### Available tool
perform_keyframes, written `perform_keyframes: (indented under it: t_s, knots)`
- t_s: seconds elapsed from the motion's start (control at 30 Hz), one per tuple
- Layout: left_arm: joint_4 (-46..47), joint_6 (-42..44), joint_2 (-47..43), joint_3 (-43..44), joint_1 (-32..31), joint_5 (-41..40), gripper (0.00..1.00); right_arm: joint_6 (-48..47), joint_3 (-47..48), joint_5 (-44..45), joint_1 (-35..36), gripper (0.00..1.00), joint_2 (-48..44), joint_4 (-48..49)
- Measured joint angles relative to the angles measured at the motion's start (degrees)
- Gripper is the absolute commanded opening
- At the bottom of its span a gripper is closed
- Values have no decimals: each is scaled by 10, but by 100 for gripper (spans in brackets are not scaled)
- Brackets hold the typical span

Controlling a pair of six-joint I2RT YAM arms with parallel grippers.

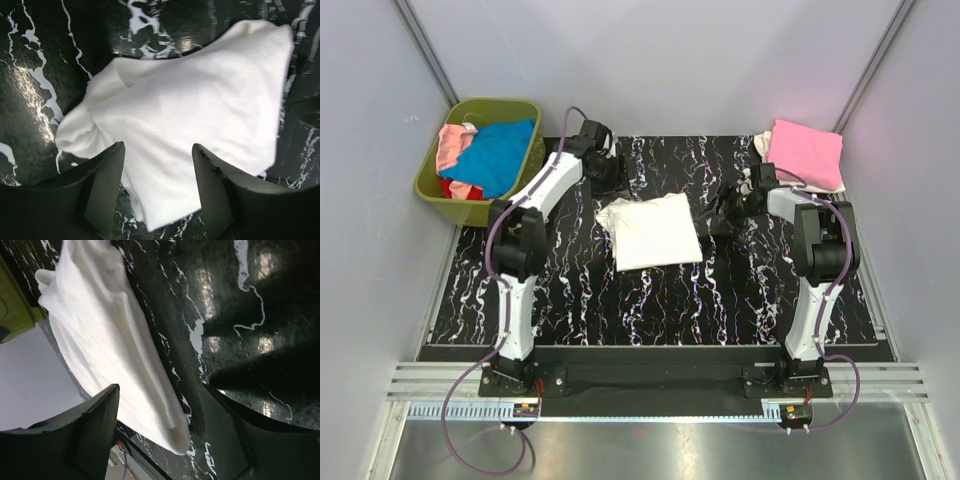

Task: Fold and stack the t-shirts
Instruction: Fold the tshirt

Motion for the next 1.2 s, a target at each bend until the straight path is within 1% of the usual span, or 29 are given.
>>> perform_keyframes:
  t_s: [0.1,0.23,0.37,0.47,0.5,0.6,0.73,0.8,0.9,0.97,1.07,1.2]
  knots:
    - [18,-2,-62,-35,-17,-5,56,4,-16,0,0,72,0,3]
    - [65,-16,-140,-149,-42,2,54,6,-23,-6,0,72,-2,10]
    - [110,-30,-134,-254,-54,16,52,6,-27,-6,0,72,-4,11]
    - [113,-31,-98,-294,-50,23,49,6,-30,-6,0,71,-6,11]
    - [112,-30,-92,-295,-48,35,48,6,-31,-6,0,70,-7,11]
    - [115,-17,-94,-295,-37,36,47,5,-40,0,2,69,-14,9]
    - [107,11,-94,-295,-21,35,43,5,-58,33,21,65,-38,-4]
    - [90,31,-90,-284,-17,21,41,6,-67,57,48,60,-51,-15]
    - [66,52,-78,-262,-11,12,38,13,-75,74,119,57,-61,-23]
    - [52,66,-70,-248,-9,10,37,18,-75,75,172,56,-61,-24]
    - [34,82,-63,-234,-2,3,37,21,-79,76,219,58,-71,-31]
    - [1,107,-60,-215,3,-36,38,2,-76,92,210,72,-108,-65]
